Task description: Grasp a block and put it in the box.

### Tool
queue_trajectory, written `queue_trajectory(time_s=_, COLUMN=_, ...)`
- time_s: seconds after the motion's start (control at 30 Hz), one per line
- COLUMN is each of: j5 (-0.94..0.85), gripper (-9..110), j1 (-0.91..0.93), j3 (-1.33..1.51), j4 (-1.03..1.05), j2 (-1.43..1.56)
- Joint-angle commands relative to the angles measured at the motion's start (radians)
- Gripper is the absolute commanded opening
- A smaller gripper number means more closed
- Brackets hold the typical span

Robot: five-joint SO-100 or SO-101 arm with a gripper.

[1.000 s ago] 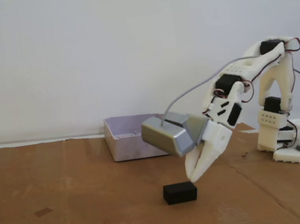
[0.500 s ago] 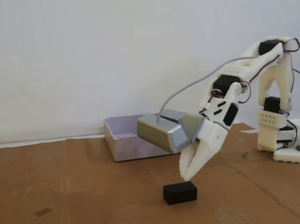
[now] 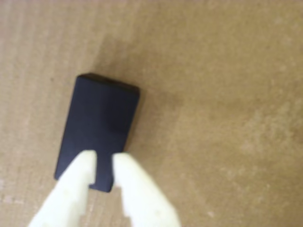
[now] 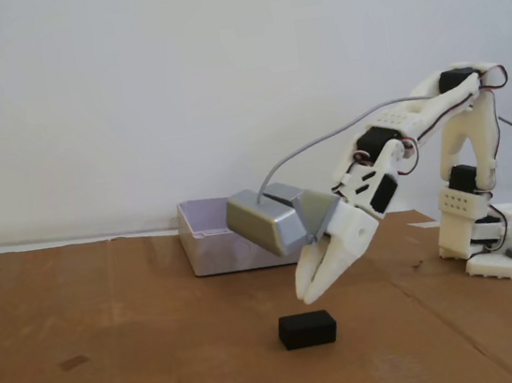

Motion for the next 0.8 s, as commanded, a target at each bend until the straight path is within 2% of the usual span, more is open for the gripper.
queue_trajectory(time_s=0.0, j5=-0.005, gripper=17, j1=0.003, j3=-0.133, j4=-0.044, j2=0.037)
queue_trajectory(time_s=0.4, j5=0.005, gripper=37, j1=-0.006, j3=-0.133, j4=-0.044, j2=0.038)
queue_trajectory(time_s=0.77, j5=0.012, gripper=37, j1=-0.051, j3=-0.135, j4=-0.044, j2=0.037)
